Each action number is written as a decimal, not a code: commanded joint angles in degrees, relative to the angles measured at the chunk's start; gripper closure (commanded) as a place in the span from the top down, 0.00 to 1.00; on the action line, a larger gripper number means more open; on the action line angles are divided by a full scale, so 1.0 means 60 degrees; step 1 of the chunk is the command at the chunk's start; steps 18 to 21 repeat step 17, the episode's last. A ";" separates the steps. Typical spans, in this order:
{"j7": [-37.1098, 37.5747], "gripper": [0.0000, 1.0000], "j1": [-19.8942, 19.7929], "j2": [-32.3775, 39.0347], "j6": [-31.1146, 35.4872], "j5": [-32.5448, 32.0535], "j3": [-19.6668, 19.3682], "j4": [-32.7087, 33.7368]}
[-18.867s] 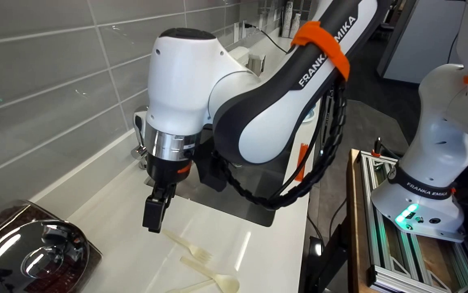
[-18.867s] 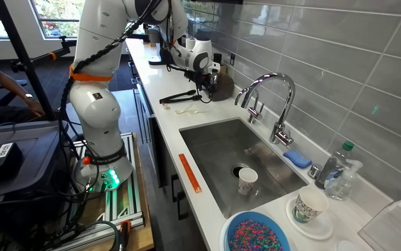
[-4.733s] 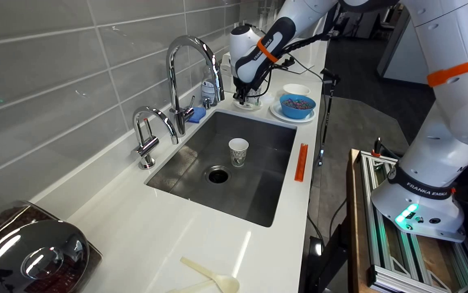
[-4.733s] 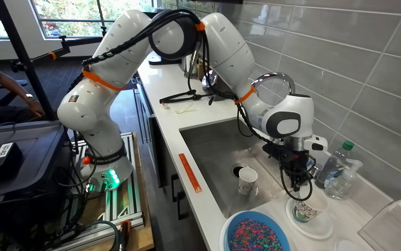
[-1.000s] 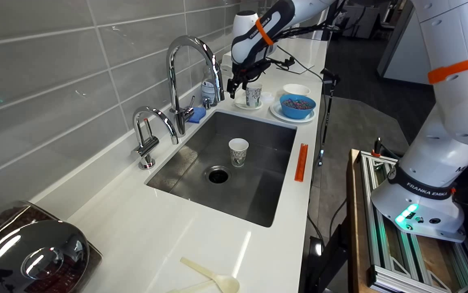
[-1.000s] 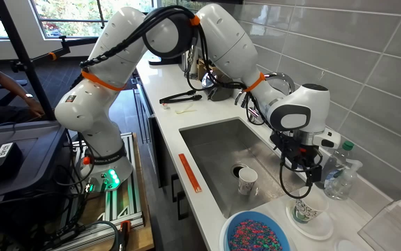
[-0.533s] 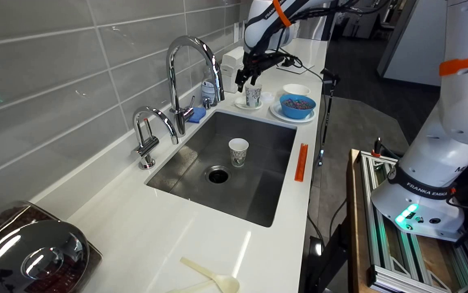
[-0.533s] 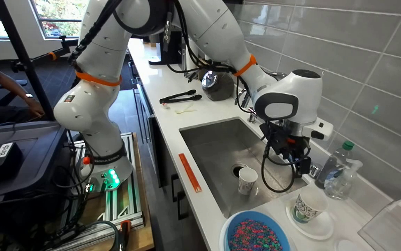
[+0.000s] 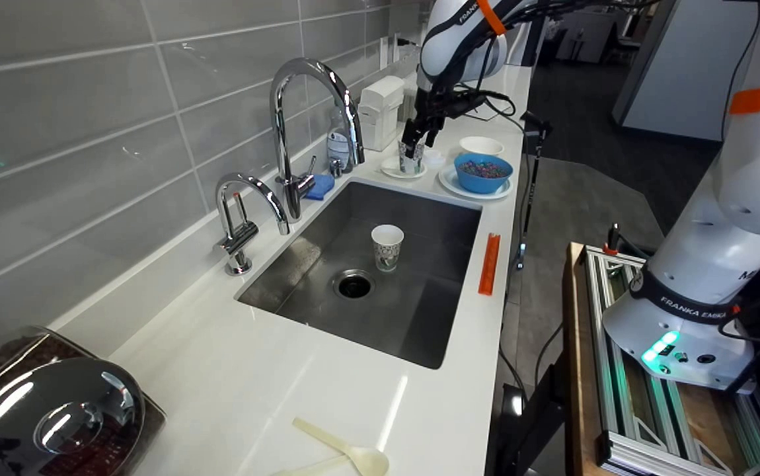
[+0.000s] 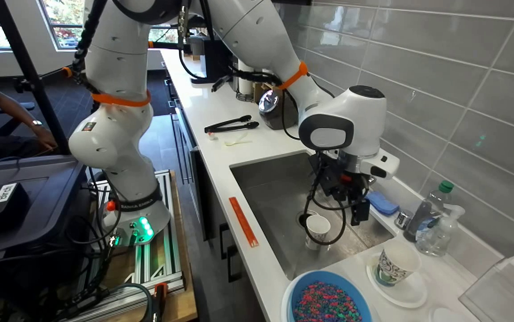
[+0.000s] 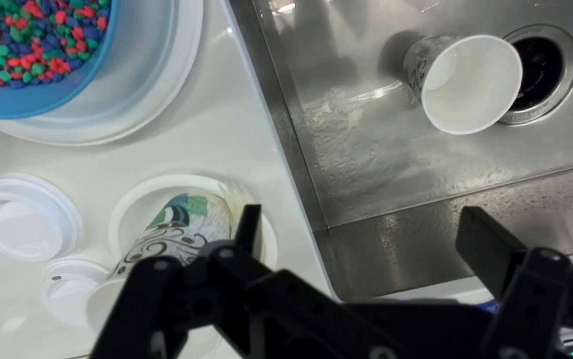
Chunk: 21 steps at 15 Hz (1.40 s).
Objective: Move the fork to the right
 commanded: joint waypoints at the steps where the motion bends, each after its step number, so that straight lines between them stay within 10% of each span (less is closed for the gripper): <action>1: -0.0395 1.00 0.0158 -0.0785 0.0469 0.0215 -0.0144 -0.1236; 11: -0.1365 1.00 0.0216 -0.1937 0.2884 0.1292 -0.0120 -0.3167; 21: -0.0948 1.00 0.0360 -0.1497 0.2505 0.0901 -0.0306 -0.2583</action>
